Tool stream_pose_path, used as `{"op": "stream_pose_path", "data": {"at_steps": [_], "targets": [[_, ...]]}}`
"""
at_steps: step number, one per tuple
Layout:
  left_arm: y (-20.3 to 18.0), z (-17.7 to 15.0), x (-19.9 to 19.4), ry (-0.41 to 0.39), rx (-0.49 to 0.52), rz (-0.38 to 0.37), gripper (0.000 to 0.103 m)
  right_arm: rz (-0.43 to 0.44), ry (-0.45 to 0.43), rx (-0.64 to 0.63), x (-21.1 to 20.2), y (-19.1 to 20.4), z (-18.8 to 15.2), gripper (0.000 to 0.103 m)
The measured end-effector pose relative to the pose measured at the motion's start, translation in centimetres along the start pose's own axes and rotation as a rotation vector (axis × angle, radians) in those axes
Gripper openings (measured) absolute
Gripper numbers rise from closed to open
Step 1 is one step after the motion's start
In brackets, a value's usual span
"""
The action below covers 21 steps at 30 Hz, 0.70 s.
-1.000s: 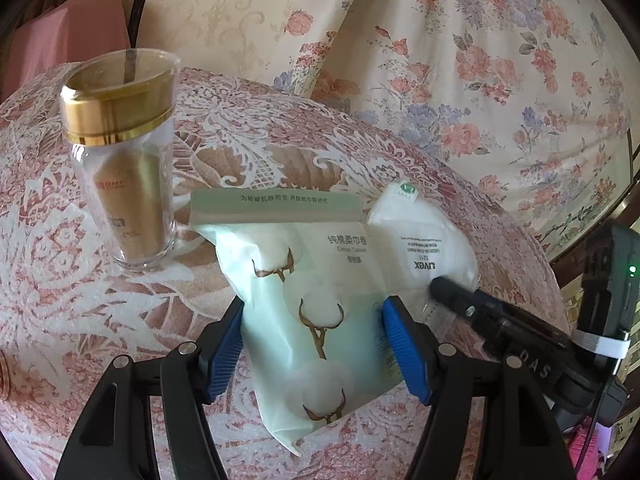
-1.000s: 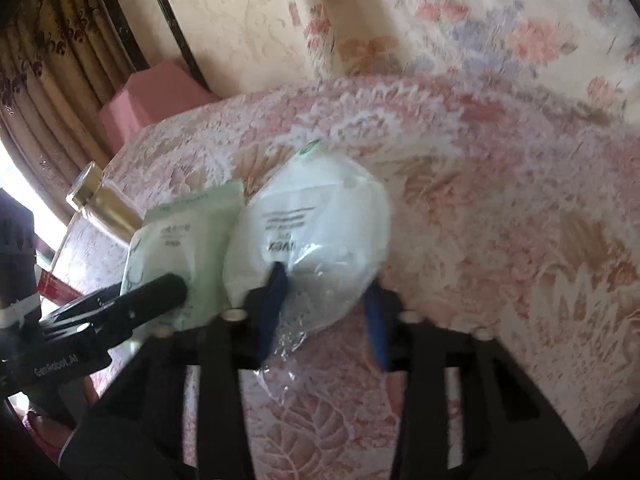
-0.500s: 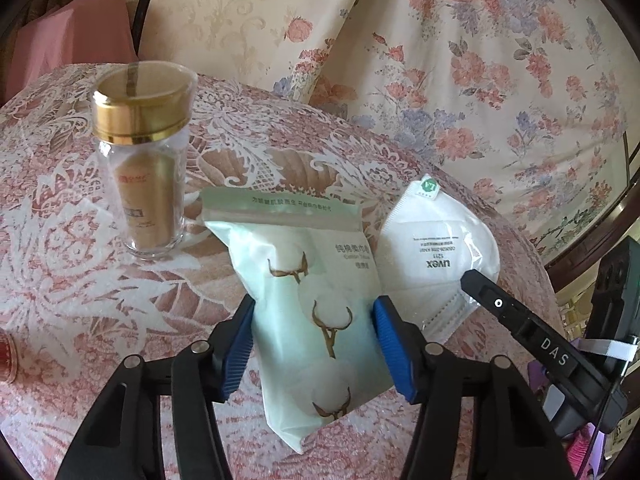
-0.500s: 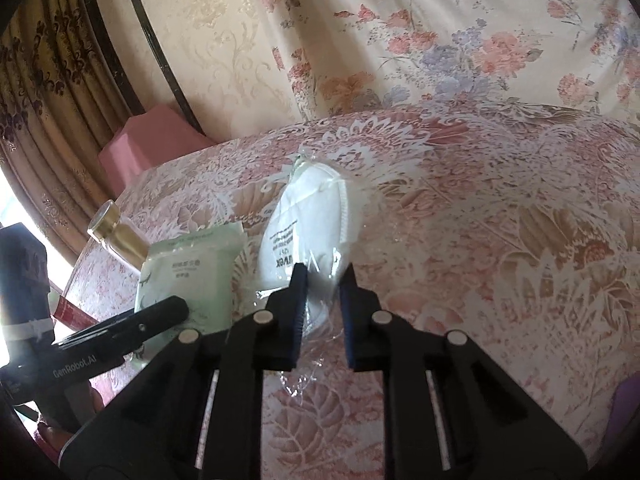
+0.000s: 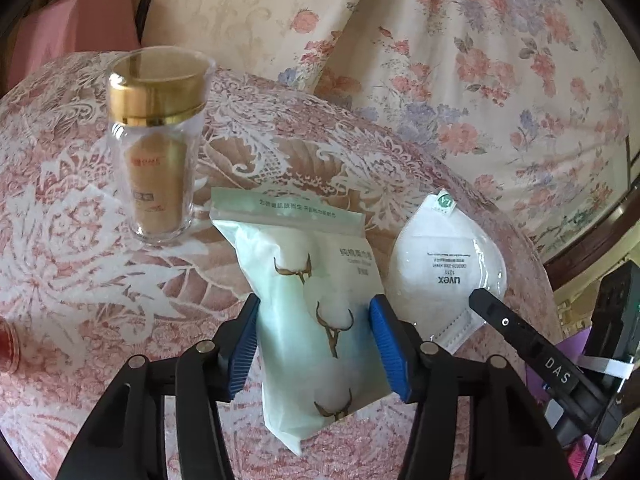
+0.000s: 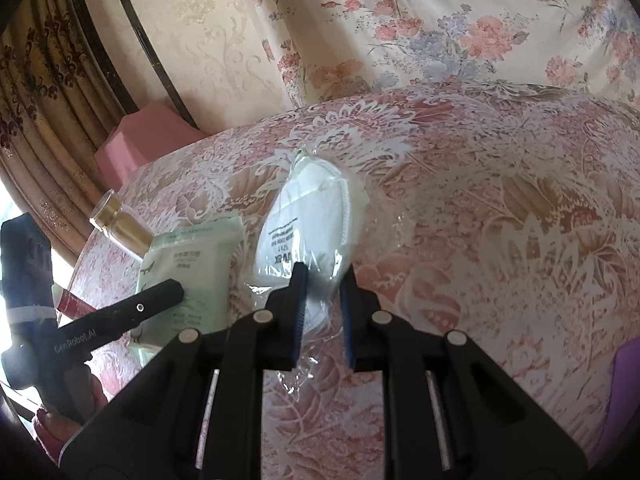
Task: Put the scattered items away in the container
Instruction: 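Grasp the white face mask with the right tool while the left tool grasps the cotton pad bag, then carry the mask and cotton pad bag over the purple box and open both tools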
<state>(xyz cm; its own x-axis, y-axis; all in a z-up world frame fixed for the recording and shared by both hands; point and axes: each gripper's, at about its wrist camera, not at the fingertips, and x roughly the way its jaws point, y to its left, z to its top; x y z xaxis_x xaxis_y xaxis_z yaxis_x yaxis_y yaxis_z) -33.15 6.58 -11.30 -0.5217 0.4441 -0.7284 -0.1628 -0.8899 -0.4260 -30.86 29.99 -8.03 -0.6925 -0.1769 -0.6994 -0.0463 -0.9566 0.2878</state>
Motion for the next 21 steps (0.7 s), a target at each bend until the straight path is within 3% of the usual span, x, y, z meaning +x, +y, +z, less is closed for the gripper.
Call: {"op": "stream_pose_path", "data": {"at_steps": [4,21], "targets": [[-0.7,-0.1,-1.0,-0.029,0.034,-0.017,0.04,0.002,-0.014,0.009,-0.6,0.0,-0.1,0.018],[-2.5,-1.3,-5.6,-0.077,0.081,0.008,0.04,-0.004,-0.072,-0.002,-6.0,1.9,-1.2,0.017]]}}
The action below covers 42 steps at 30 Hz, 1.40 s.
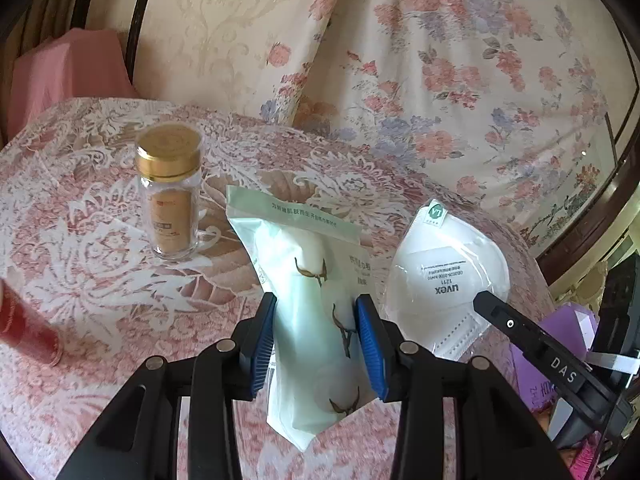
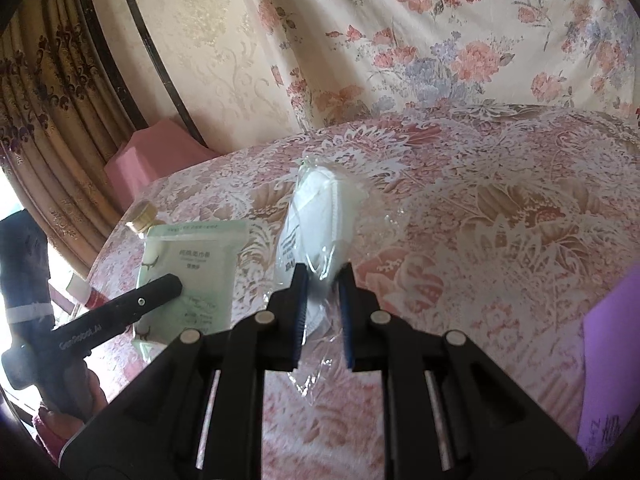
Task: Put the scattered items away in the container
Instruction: 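Carry the mask and cotton pad bag over the purple box and open both tools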
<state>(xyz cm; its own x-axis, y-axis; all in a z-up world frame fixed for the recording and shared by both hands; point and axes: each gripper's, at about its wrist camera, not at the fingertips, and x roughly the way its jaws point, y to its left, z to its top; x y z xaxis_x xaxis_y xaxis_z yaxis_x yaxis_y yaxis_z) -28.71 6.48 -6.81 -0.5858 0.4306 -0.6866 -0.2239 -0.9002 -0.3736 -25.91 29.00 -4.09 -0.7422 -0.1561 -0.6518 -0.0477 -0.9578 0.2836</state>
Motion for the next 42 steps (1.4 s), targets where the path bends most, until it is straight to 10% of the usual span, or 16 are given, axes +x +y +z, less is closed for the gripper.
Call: {"op": "stream_pose_path", "data": {"at_steps": [23,42], "targets": [[-7.4,-5.5,-11.1,-0.059,0.167,-0.021,0.04,-0.044,-0.118,-0.018,-15.3,1.0,-4.1,0.017],[-25.8,-7.3,-14.4,-0.111,0.392,-0.195,0.041,-0.157,-0.296,0.095,-29.1,-9.6,-4.6,0.017]]}}
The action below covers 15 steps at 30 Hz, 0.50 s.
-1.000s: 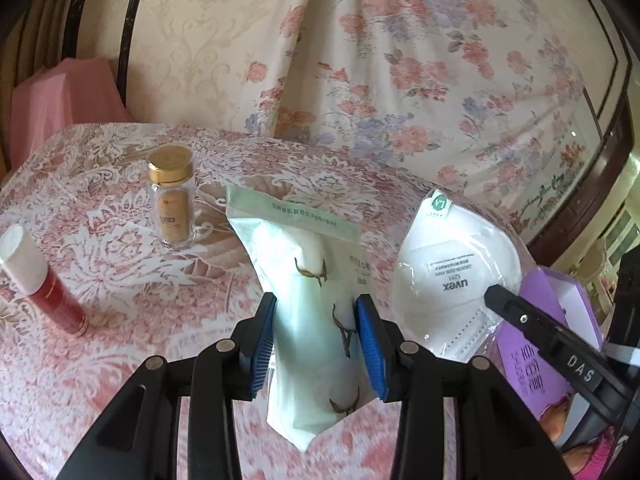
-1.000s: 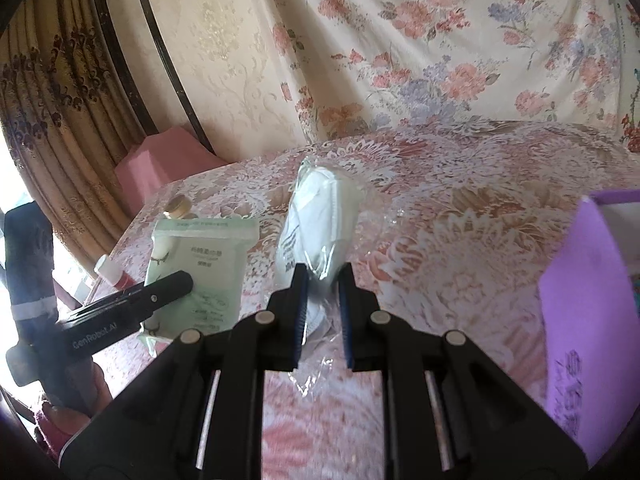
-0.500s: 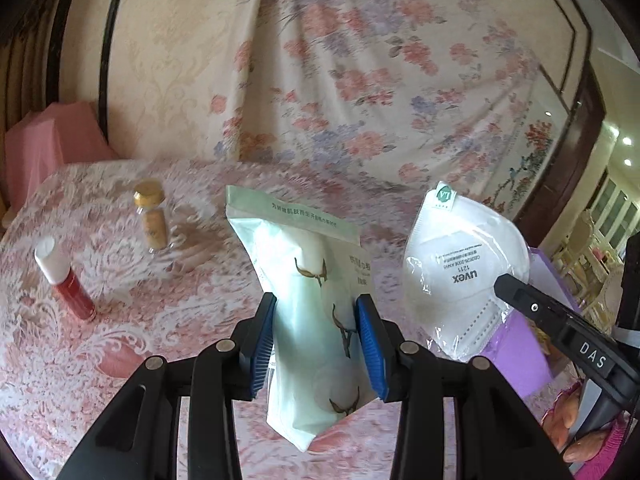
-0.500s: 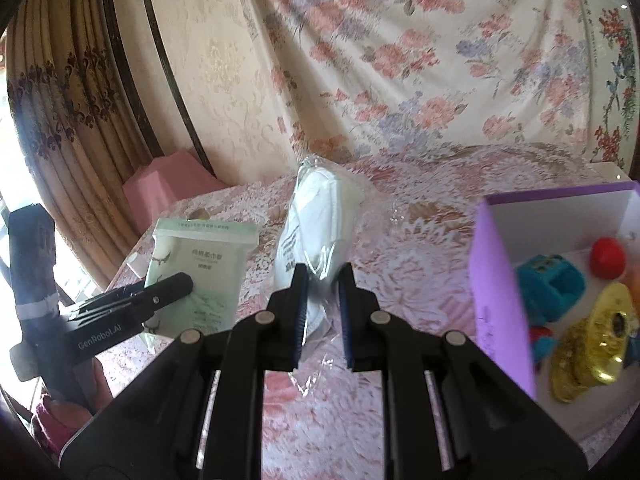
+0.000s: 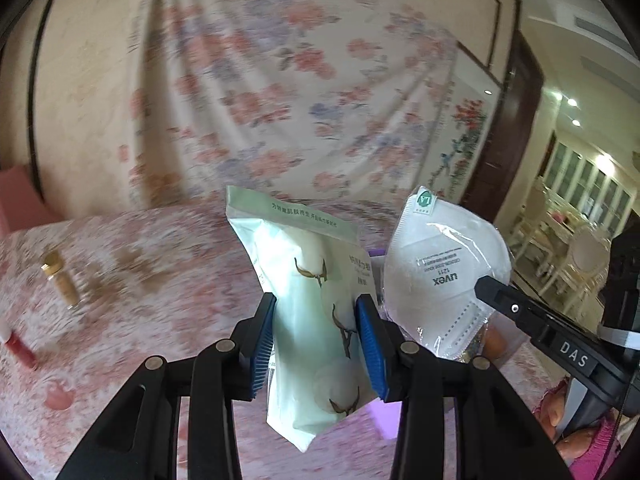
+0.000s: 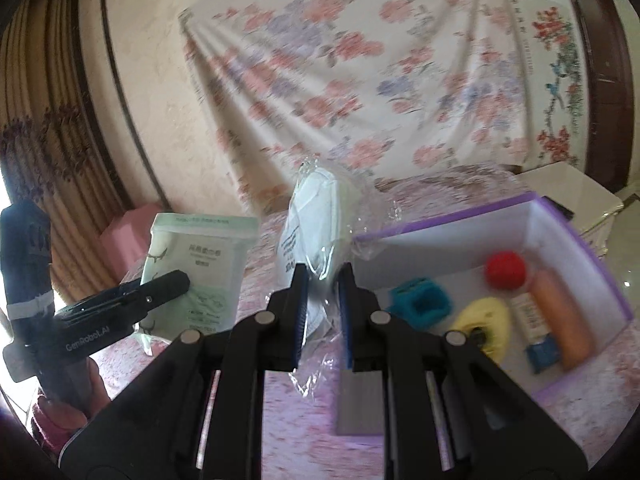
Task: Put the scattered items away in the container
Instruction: 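Carry the mask and cotton pad bag over the purple box and open both tools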
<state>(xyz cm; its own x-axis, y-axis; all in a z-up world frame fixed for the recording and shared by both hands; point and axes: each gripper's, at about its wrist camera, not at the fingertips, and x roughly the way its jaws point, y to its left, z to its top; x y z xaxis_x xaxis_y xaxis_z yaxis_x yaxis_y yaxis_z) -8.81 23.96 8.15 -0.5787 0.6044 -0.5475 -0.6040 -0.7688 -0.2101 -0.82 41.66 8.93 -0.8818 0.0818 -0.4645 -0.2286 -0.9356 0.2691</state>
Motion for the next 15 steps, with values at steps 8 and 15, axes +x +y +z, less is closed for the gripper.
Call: {"op": "stream_pose_path", "data": {"at_steps": [8,15], "targets": [[-7.2,0.5,3.3,0.032,0.078,-0.05,0.041,-0.094,-0.014,0.042,-1.8,-7.2,0.9,0.017],[-10.3,-0.6,6.8,0.087,0.109,-0.057,0.041,-0.19,0.027,0.041,-1.6,-13.2,0.6,0.017]]}}
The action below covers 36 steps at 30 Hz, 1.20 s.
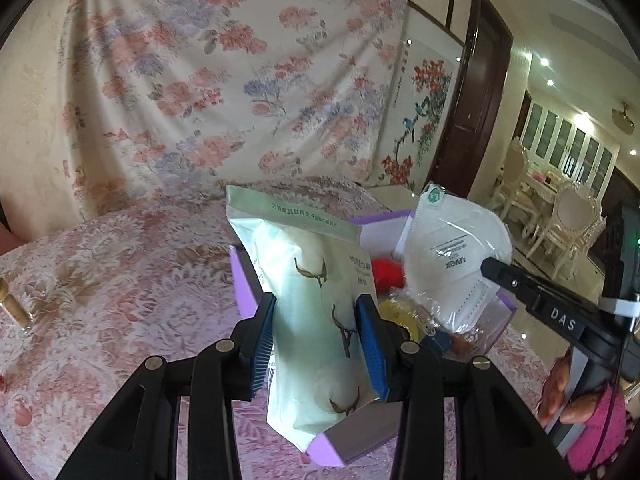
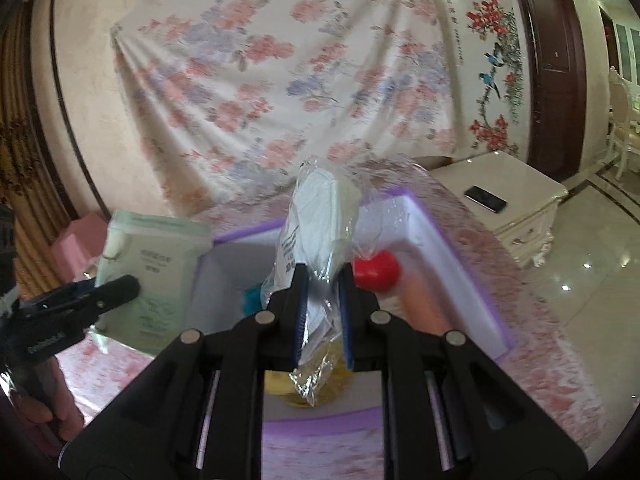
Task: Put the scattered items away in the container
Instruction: 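Carry the mask and cotton pad bag over the purple box and open both tools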
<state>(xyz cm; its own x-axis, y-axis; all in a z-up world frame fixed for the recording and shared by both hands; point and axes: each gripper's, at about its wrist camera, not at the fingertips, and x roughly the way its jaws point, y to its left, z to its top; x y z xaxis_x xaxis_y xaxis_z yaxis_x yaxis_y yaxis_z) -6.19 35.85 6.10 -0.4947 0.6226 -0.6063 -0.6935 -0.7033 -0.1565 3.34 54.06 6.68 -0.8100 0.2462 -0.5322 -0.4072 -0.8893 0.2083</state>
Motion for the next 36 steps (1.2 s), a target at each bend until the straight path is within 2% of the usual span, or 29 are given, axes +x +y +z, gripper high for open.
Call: {"op": "stream_pose_path", "data": {"at_steps": [4,10,13,17,22,28,32,36], "targets": [[-0.6,-0.4,1.8,0.032,0.018,0.017,0.041,-0.038,0.035,-0.033,1.3,-2.1,0.1,0.017],[-2.2,-1.3,4.8,0.097,0.1,0.072,0.041,-0.058,0.081,-0.058,3.2,-4.3,-0.3,0.017],[-3.0,-1.8,6.1,0.131,0.143,0.098,0.041,-0.054,0.087,-0.059,3.5,-4.9,-0.3,0.017],[-4.2,-2.6,7.3,0.18,0.204,0.11,0.041,-0.092,0.081,-0.095,3.8,-5.3,-0.1,0.017],[-4.9,-4.3,8.5,0.234,0.259,0.127,0.041,-0.048,0.135,-0.097,4.9,-5.9,-0.5,0.017],[-4.6,-4.5,8.6,0.279,0.248,0.109,0.041,0.008,0.232,-0.138,6.0,-4.8,-1.6,0.017],[-4.6,-4.5,8.6,0.291,0.236,0.112,0.042,-0.011,0.264,-0.176,6.3,-4.3,-2.0,0.018],[-4.6,-4.4,8.2,0.288,0.228,0.112,0.046,-0.023,0.319,-0.152,7.1,-5.1,-2.4,0.021]]}}
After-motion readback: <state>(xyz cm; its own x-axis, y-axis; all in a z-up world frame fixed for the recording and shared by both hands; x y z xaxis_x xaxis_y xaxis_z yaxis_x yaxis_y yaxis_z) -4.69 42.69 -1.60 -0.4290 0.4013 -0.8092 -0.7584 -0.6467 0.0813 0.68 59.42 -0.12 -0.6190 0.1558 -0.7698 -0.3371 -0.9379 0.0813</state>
